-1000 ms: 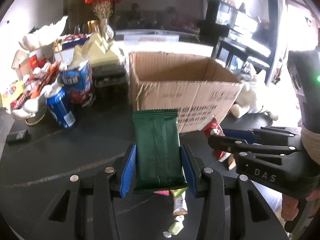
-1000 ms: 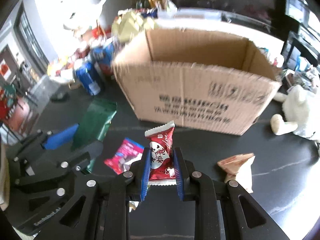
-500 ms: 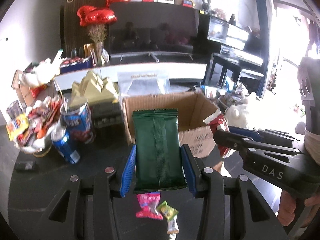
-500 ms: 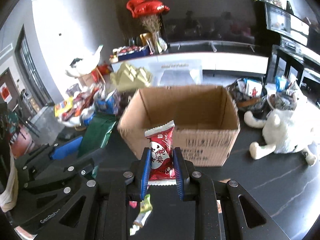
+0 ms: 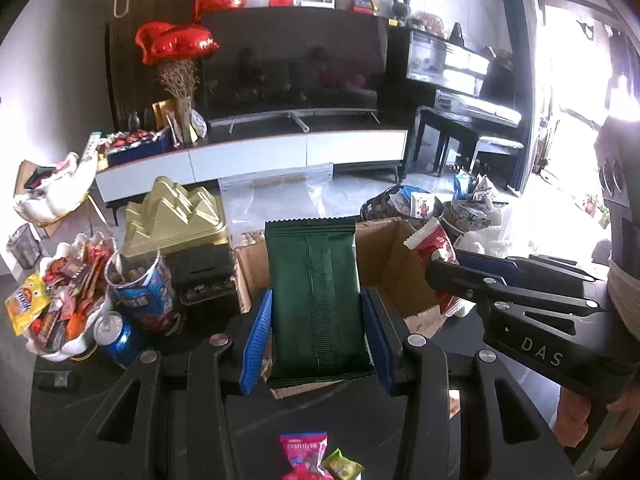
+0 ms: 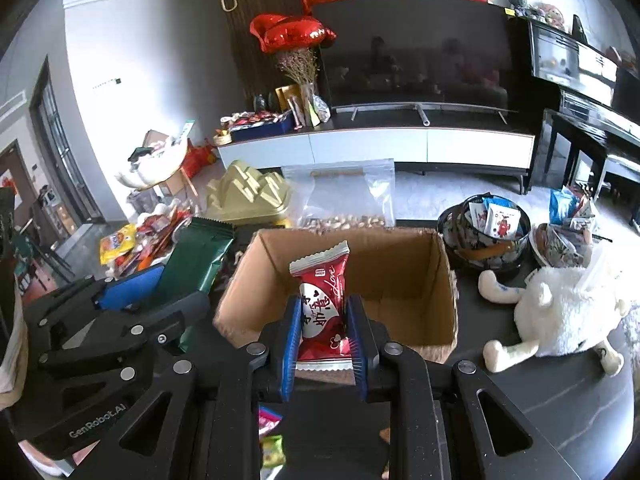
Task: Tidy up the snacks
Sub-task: 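Open both tools over the box dropping the green packet and red-white candy, then move both tools back to the pink candy bag and yellow-green bar, then grasp the pink candy bag with the left tool while the right tool grasps the yellow-green bar, then carry the pink bag and yellow-green bar over the box and open both tools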
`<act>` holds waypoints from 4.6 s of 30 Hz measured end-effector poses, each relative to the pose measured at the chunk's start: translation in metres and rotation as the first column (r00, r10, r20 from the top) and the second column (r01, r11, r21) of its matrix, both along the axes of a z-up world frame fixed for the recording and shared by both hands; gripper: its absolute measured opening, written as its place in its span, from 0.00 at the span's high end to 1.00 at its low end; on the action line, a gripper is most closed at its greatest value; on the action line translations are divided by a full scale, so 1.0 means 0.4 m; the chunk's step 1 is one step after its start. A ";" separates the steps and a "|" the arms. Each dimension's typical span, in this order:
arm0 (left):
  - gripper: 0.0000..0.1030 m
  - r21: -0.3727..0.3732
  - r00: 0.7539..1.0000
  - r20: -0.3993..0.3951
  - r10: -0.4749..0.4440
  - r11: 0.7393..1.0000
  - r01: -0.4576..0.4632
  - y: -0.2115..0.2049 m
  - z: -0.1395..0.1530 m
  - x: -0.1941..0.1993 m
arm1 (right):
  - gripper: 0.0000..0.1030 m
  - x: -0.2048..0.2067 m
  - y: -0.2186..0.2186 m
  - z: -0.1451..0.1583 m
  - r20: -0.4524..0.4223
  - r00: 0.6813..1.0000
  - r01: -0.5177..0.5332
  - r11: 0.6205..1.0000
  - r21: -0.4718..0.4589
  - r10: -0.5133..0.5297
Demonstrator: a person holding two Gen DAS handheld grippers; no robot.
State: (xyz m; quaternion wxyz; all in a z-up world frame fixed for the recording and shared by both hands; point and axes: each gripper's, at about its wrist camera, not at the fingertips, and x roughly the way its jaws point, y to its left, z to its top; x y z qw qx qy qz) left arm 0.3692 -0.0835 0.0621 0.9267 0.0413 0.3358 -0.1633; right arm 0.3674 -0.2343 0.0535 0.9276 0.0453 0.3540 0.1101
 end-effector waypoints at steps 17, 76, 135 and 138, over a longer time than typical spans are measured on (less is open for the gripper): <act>0.38 0.048 0.998 -0.028 0.050 0.998 -0.049 0.008 -0.040 0.019 | 0.58 0.032 -0.032 -0.052 -0.026 0.997 0.074 0.997 -0.037 -0.075; 0.47 -0.020 0.967 -0.250 -0.045 0.999 0.042 0.120 -0.459 -0.176 | 0.58 -0.253 0.141 -0.437 -0.234 0.970 -0.071 0.997 -0.013 0.066; 0.66 -0.083 0.975 -0.221 0.028 0.995 -0.048 0.166 -0.375 -0.203 | 0.74 -0.212 0.173 -0.373 -0.138 0.988 -0.077 0.997 -0.020 0.074; 0.66 -0.088 0.982 -0.188 0.022 0.995 -0.039 0.155 -0.326 -0.213 | 0.74 -0.229 0.152 -0.324 -0.092 0.994 -0.058 0.998 -0.012 0.057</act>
